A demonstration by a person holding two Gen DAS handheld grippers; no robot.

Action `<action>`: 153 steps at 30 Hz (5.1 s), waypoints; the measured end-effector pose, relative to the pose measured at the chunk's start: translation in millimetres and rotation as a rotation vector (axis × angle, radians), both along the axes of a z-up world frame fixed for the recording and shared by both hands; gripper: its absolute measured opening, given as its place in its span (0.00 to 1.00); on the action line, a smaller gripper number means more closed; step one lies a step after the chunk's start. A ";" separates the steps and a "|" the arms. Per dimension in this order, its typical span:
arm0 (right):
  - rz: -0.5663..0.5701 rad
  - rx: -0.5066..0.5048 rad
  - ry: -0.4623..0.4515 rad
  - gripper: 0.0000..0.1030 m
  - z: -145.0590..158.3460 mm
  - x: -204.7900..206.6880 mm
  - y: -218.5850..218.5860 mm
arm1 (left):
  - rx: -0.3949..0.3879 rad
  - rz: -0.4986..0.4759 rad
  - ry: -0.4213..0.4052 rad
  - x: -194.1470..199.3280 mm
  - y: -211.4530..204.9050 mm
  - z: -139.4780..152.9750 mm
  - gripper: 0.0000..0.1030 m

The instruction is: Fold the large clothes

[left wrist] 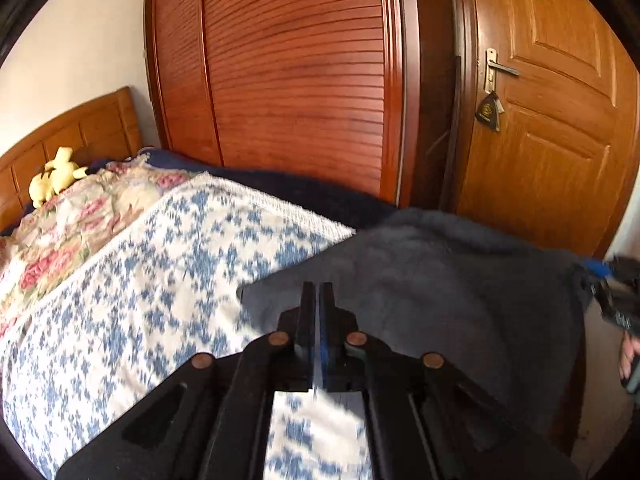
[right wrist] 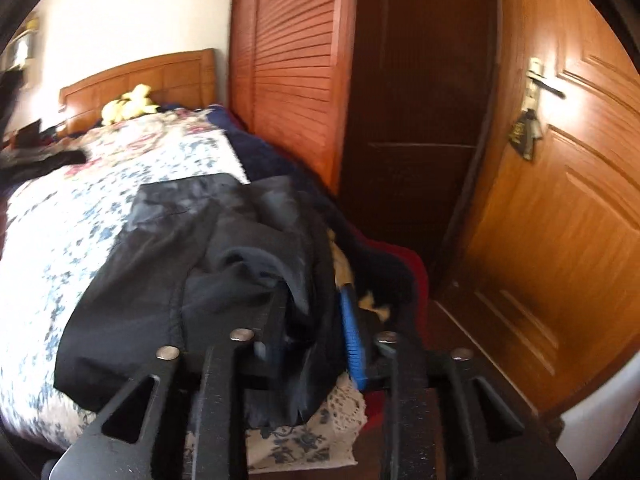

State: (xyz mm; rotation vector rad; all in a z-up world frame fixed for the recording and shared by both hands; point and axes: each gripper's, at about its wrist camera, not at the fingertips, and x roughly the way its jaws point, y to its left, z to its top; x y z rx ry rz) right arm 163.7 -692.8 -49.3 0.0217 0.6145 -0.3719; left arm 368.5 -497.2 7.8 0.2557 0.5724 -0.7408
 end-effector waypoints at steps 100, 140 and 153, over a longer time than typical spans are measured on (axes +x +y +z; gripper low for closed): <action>0.697 0.141 -0.186 0.84 40.5 -43.9 487.9 | -0.143 0.792 -0.095 -311.4 495.0 -4.2 0.43; 0.693 0.163 -0.182 0.84 36.8 -44.8 485.6 | -0.119 0.798 -0.118 -319.7 491.6 -10.9 0.43; 0.682 0.169 -0.181 0.84 35.5 -45.0 485.4 | -0.114 0.778 -0.118 -318.4 487.0 -12.3 0.43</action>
